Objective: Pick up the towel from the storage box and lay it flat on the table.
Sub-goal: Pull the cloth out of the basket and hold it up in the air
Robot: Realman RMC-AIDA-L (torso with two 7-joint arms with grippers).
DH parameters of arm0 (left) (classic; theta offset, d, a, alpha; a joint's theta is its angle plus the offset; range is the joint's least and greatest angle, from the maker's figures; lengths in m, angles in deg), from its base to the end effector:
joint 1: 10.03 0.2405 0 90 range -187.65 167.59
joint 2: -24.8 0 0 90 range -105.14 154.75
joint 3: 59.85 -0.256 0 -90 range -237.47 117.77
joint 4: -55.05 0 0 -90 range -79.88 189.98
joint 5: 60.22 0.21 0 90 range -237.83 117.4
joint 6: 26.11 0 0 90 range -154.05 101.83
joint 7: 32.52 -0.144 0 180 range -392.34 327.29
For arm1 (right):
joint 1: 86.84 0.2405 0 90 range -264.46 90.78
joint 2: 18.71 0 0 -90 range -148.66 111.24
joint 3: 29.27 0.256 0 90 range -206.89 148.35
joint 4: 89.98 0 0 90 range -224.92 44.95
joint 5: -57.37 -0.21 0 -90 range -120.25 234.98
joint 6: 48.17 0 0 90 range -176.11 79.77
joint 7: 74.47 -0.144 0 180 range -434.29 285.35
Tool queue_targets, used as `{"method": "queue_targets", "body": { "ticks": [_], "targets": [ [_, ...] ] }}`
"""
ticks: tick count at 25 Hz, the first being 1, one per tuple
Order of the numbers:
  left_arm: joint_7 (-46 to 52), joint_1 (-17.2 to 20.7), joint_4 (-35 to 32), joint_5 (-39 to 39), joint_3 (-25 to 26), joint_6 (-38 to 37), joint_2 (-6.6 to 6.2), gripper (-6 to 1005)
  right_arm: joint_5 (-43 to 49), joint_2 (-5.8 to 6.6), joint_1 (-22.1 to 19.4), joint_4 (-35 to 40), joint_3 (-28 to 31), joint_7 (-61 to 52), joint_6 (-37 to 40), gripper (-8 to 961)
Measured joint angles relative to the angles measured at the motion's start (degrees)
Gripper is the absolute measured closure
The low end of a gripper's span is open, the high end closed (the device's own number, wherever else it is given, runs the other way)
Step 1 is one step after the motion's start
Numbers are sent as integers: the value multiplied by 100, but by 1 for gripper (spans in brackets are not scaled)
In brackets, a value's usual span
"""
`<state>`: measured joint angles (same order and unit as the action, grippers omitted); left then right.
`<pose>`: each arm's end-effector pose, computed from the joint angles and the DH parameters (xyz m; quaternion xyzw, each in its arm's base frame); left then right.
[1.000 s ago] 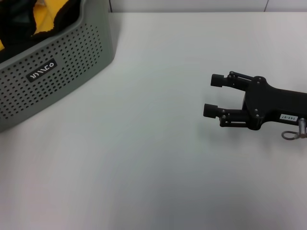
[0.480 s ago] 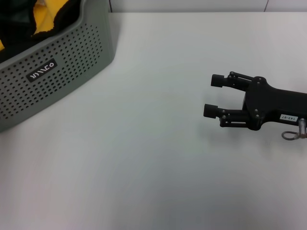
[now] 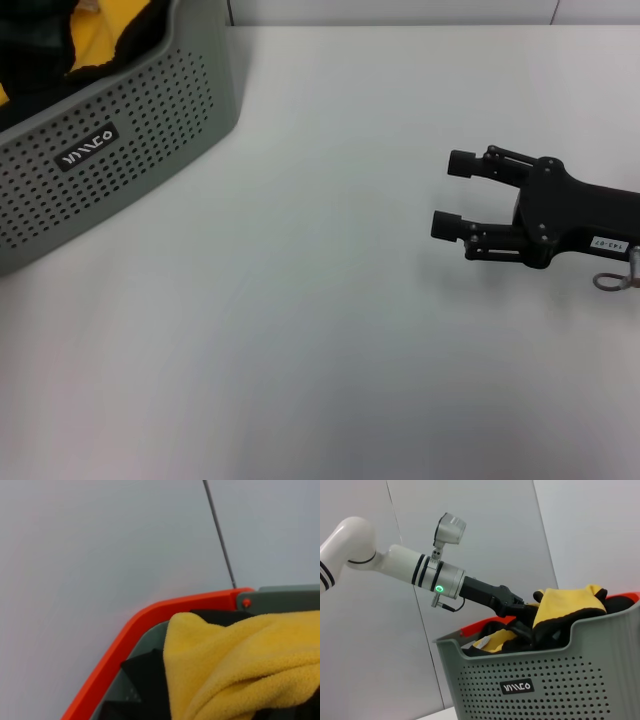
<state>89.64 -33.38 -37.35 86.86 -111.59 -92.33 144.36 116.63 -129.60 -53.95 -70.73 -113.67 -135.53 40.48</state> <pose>-0.2323 0.3816 0.1631 -0.8296 -0.2226 0.0360 0.5108 0.2249 0.3256 -0.0163 -0.9140 0.1254 0.3765 0.0849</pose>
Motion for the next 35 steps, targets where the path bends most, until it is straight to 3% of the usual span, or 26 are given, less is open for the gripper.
{"method": "queue_targets", "body": {
  "ticks": [7, 13, 17, 20, 25, 29, 35],
  "targets": [
    [-7, -2, -162, -774, 317, -515, -55, 973, 6, -3, -47, 4, 33, 27, 47, 84],
    [-25, -2, -488, -3171, 1290, -1579, -187, 974, -11, -3, -71, 4, 138, 153, 115, 83],
    [-4, 1, -518, -4575, 1509, -2108, -299, 973, -12, -38, -89, 7, 410, 512, 271, 94],
    [32, -41, -519, -5229, 1511, -2412, -325, 973, -11, -112, -90, 71, 621, 990, 311, 102],
    [215, -129, -504, -6323, 1489, -2826, -346, 974, -12, -378, -132, 271, 772, 1775, 283, 115],
    [460, -190, -553, -6890, 1462, -3051, -373, 974, -17, -496, -265, 556, 777, 1997, 540, 126],
    [442, -133, -579, -6491, 1006, -3074, -322, 975, -455, -496, -359, 649, 779, 1797, 1583, 143]
  ]
}}
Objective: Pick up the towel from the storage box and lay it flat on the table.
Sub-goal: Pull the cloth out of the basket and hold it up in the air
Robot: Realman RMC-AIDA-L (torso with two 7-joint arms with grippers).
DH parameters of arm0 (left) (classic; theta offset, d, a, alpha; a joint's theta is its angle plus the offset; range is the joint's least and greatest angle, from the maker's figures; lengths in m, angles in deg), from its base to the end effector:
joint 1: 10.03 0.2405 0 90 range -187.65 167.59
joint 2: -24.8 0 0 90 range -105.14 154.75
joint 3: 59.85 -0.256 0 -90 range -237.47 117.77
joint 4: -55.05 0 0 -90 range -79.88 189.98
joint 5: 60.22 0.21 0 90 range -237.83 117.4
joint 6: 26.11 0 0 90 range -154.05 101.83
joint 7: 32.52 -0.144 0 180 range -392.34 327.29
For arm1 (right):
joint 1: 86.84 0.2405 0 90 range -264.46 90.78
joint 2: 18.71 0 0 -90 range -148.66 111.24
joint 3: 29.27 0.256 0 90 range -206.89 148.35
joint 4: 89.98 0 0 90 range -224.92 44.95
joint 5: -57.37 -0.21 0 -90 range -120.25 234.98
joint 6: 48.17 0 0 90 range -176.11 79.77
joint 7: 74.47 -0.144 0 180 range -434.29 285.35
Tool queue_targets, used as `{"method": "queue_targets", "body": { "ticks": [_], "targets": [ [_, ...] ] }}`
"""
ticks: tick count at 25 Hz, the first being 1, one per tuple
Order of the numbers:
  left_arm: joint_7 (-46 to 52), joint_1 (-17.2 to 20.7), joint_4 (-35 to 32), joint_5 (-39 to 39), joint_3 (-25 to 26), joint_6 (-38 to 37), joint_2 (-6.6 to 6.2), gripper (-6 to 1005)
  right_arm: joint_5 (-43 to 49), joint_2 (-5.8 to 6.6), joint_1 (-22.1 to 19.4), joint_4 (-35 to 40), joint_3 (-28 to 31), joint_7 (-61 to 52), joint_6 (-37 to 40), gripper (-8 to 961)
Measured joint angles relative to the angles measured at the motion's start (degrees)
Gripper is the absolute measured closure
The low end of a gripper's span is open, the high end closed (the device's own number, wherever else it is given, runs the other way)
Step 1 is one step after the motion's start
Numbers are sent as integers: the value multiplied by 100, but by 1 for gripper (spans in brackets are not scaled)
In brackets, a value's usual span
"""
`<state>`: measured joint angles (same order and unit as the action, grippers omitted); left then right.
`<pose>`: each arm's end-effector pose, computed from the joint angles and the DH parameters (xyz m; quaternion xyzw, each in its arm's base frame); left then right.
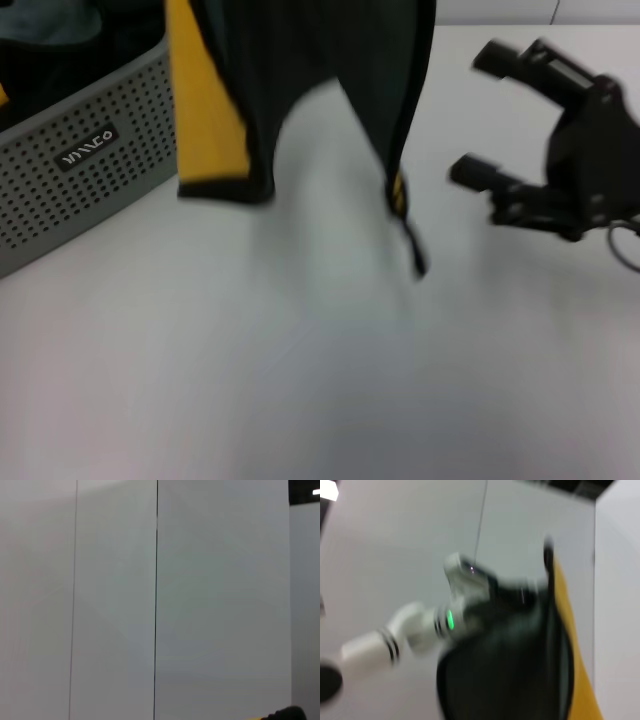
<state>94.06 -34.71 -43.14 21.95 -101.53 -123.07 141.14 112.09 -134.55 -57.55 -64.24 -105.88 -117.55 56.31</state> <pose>-0.0927 0.2964 0.1890 -0.8985 -0.0804 -0.3888 0.1874 0.1841 0.2987 0.0071 -0.8347 -0.0782 0.5279 0.1359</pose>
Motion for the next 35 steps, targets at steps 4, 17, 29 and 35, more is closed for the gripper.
{"method": "queue_targets", "body": {
  "ticks": [4, 17, 29, 35],
  "targets": [
    [-309, 71, 195, 523, -294, -9, 139, 975, -276, 32, -2, 12, 18, -558, 437, 153],
    [-1188, -65, 1469, 1164, -766, 135, 338, 973, -326, -33, 289, -51, 37, -620, -937, 189],
    [-1401, -92, 1748, 1347, -945, 337, 353, 974, -808, -35, 347, -66, -303, -892, -957, 274],
    [-1468, -91, 1822, 1347, -1072, 364, 354, 974, -816, -34, 466, -126, -303, -904, -1016, 335]
  ]
}}
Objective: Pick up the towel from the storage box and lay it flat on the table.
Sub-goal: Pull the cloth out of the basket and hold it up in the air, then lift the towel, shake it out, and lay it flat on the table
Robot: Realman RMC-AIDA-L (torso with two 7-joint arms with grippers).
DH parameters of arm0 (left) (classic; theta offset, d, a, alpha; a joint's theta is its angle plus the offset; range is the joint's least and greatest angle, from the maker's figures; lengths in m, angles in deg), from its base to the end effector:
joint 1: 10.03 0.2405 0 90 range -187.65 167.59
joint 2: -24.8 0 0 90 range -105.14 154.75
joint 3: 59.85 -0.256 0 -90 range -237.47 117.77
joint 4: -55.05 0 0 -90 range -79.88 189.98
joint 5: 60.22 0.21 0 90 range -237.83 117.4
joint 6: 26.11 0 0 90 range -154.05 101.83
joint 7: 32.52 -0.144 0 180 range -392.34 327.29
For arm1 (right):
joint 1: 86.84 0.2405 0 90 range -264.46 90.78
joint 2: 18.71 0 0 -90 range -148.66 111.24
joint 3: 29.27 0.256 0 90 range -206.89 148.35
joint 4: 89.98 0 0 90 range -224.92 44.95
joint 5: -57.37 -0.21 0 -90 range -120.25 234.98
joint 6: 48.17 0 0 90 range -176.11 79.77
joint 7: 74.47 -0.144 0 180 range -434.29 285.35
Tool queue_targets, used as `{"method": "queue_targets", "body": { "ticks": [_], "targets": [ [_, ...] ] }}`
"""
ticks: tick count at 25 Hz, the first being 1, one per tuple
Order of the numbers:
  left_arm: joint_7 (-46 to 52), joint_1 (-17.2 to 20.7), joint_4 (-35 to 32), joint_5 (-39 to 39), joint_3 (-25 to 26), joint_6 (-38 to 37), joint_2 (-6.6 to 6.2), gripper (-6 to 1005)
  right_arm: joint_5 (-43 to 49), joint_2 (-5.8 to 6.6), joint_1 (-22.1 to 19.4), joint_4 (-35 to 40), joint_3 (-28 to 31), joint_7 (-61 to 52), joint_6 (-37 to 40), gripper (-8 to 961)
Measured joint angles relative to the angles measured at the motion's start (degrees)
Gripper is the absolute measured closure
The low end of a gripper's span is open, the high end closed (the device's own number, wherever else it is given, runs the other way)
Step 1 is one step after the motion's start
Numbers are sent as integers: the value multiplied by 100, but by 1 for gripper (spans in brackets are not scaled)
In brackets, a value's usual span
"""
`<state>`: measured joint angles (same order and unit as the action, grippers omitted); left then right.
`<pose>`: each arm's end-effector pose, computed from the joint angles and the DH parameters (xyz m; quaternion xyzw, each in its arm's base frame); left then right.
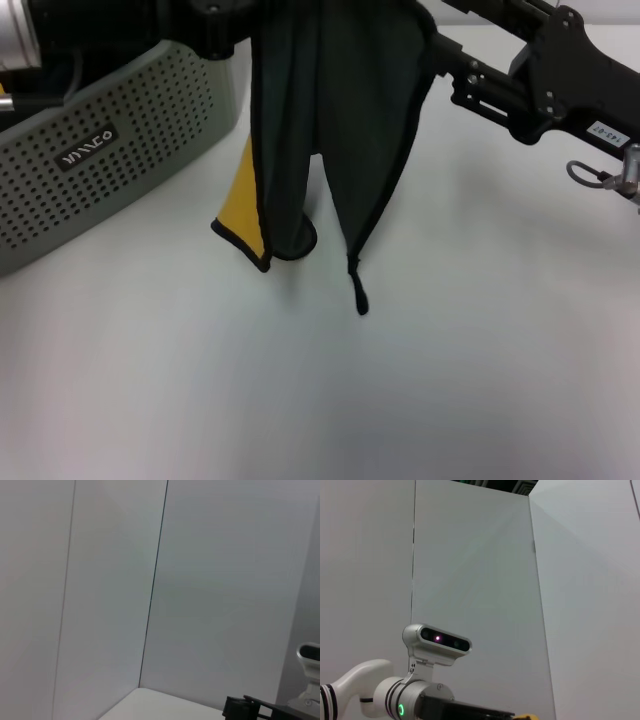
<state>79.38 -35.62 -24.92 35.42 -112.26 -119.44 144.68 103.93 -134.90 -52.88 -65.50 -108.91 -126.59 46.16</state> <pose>-0.1365 0.3344 0.0940 -0.9289 -0.1402 -0.3132 0.1394 0.1636 0.3372 0.0014 -0.8328 0.0159 0.5328 0.1492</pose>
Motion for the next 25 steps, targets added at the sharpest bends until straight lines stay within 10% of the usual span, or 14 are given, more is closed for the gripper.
{"method": "queue_targets", "body": {
  "ticks": [19, 25],
  "targets": [
    [-29, -5, 8, -21, -227, 5, 0, 975, 1, 0, 285, -150, -284, -8, -423, 744],
    [-26, 16, 35, -19, -226, 8, 0, 975, 1, 0, 230, -95, -289, 52, -350, 739]
  ]
}}
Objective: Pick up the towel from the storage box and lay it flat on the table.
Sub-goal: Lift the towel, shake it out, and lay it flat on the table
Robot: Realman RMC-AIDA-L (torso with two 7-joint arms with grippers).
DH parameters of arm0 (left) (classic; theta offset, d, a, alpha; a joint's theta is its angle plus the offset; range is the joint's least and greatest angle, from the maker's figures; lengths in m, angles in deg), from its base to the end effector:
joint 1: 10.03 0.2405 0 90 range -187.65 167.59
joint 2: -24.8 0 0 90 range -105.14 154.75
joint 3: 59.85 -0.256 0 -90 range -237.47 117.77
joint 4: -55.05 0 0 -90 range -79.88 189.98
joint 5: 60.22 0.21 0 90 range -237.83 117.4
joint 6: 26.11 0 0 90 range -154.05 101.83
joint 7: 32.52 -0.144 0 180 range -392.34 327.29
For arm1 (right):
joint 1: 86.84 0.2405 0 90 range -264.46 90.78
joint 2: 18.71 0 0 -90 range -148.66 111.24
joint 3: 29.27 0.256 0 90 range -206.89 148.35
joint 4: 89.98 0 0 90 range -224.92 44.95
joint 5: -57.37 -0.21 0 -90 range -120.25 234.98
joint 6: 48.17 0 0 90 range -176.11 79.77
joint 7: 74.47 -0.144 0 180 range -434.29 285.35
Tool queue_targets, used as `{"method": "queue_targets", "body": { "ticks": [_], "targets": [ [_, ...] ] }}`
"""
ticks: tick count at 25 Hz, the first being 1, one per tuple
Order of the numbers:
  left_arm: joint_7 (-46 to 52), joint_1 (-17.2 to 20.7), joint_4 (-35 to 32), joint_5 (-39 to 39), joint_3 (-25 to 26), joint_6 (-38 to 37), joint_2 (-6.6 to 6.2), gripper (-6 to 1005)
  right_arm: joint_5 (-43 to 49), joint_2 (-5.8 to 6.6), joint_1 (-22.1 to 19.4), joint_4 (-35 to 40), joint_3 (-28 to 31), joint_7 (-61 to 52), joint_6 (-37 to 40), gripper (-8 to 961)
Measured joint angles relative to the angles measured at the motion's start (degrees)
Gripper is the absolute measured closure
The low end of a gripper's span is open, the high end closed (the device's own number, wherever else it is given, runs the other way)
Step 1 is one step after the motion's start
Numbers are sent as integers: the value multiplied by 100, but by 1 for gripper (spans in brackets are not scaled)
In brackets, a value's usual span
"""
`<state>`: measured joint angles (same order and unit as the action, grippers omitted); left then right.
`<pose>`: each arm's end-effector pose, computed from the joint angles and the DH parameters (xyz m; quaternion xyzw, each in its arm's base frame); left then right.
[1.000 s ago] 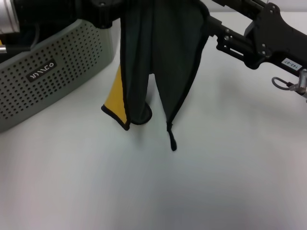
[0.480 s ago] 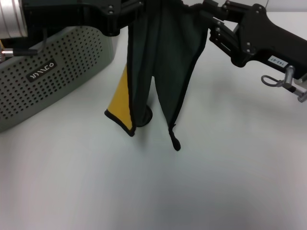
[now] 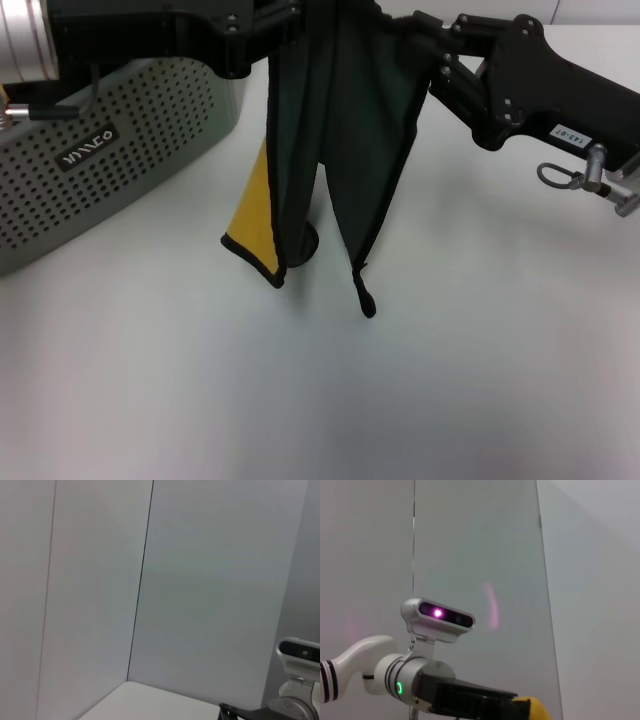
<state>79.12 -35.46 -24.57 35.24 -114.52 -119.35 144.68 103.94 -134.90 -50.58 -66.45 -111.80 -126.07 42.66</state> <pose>-0.1337 0.3324 0.0852 -0.9337 -0.1366 -0.3071 0.1232 0.1558 0.3448 -0.0119 -0.8502 0.0168 0.5071 0.1405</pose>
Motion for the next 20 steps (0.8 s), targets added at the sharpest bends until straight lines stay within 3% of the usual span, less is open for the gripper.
{"method": "queue_targets", "body": {
  "ticks": [5, 8, 17, 20],
  "targets": [
    [-3, -15, 147, 6, 0, 0, -10, 975, 48, 3, -48, 9, -15, 118, 39, 829],
    [-18, -22, 260, 22, 0, -9, -32, 974, 49, 4, -83, 57, -39, 151, 17, 943],
    [-281, 34, 664, 81, 0, -40, -21, 936, 59, 79, -173, 572, -163, 48, -123, 938],
    [-412, 56, 865, 88, 0, -42, -21, 917, 163, 203, -257, 1197, -161, -263, -384, 936]
  ]
}}
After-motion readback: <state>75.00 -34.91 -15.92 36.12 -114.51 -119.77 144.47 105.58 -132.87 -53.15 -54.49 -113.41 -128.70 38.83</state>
